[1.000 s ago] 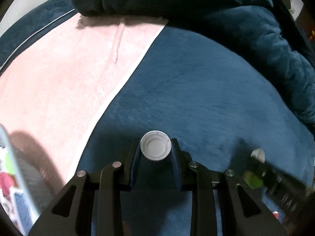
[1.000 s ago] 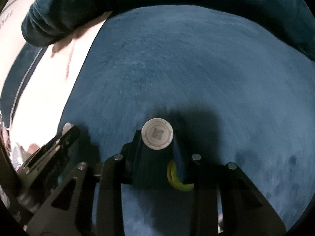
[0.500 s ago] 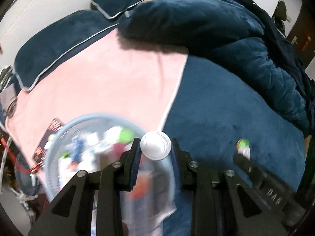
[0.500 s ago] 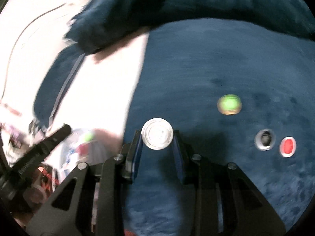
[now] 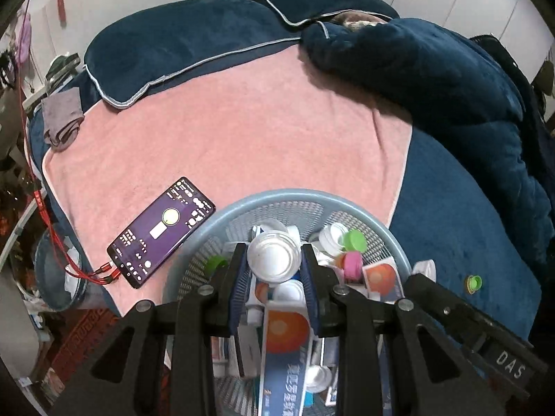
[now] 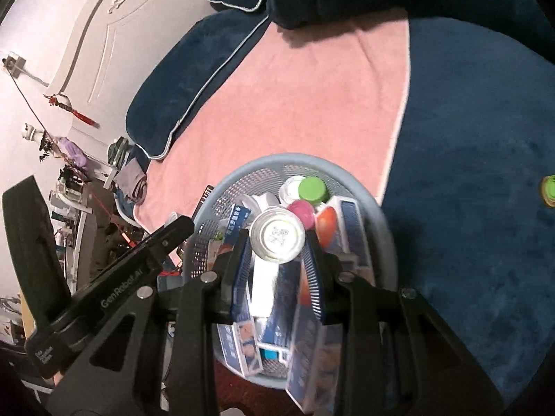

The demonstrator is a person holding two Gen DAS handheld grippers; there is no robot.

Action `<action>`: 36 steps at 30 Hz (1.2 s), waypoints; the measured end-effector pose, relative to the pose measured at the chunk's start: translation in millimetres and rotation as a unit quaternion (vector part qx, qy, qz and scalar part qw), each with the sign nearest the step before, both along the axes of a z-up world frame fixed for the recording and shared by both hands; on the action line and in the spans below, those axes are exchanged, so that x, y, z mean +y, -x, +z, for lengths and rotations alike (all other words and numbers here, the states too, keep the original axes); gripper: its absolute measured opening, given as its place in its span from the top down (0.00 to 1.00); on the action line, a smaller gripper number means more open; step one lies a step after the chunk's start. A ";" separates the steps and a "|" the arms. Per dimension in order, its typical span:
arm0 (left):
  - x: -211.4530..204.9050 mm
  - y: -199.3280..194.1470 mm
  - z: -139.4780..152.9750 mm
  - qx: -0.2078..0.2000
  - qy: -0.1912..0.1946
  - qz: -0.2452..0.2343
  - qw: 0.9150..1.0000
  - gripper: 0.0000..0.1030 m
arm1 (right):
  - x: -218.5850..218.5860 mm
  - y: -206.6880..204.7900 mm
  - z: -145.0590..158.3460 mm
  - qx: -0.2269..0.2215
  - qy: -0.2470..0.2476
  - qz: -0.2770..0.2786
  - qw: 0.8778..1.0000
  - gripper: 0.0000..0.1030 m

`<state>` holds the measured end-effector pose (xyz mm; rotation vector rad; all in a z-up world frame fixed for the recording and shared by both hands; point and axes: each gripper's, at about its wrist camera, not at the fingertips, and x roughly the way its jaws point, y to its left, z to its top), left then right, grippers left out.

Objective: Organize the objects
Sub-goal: 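Carry both white caps over the gray basket and open both tools, then move both open tools back toward the green, black and red caps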

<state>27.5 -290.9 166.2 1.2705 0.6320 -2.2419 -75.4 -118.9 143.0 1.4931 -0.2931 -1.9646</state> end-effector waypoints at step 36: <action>50.1 5.8 8.2 -0.056 0.076 -0.029 0.995 0.06 | 75.9 -8.1 10.2 0.051 -0.106 -0.054 0.992 0.00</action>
